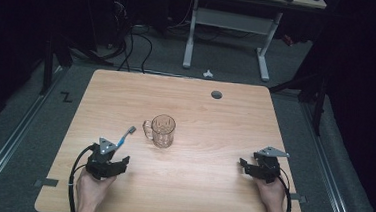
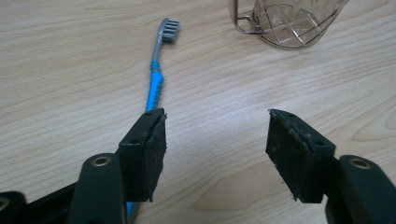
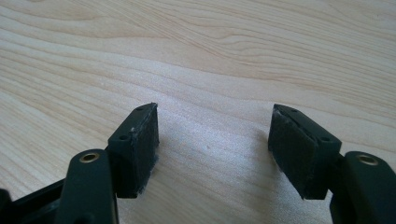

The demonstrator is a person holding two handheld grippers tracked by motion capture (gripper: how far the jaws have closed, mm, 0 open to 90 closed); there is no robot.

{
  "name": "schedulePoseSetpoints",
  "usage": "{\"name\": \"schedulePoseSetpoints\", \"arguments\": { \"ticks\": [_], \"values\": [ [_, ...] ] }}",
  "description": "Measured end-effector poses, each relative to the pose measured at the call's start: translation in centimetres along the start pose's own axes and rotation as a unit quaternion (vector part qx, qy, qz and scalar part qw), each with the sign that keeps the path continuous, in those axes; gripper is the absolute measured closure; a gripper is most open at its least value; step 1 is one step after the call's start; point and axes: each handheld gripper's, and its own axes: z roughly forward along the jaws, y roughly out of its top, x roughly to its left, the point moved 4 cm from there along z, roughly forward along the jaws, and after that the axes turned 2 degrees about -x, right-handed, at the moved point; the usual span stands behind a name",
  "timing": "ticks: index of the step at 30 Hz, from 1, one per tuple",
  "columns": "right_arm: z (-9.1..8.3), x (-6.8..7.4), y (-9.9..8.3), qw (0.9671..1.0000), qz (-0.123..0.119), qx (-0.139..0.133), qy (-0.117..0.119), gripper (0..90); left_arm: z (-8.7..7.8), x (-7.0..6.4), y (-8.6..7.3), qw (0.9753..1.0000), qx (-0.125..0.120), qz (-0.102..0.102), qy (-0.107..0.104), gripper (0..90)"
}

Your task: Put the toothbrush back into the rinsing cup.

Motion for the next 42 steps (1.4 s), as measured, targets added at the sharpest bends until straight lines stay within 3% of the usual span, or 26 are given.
{"name": "schedulePoseSetpoints", "arguments": {
  "ticks": [6, 12, 27, 32, 42],
  "values": [
    [0.0, 0.0, 0.0, 1.0000, 0.000, 0.000, 0.000, 34.1, 0.3, 0.5, 0.1, 0.9998, 0.018, 0.003, 0.000, 38.8],
    [0.0, 0.0, 0.0, 1.0000, 0.000, 0.000, 0.000, 34.0, 0.5, 0.9, 0.3, 0.9998, 0.021, -0.003, -0.001, 38.8],
    [0.0, 0.0, 0.0, 1.0000, 0.000, 0.000, 0.000, 34.1, 0.9, 1.7, 1.6, 0.9988, 0.046, 0.014, 0.013, 40.6],
    [0.0, 0.0, 0.0, 1.0000, 0.000, 0.000, 0.000, 34.1, 1.1, 2.2, 2.0, 0.9987, 0.047, 0.011, 0.015, 41.4],
    [0.0, 0.0, 0.0, 1.0000, 0.000, 0.000, 0.000, 34.1, 1.9, 3.0, 3.1, 0.9969, 0.071, 0.021, 0.026, 45.1]
  ]
}}
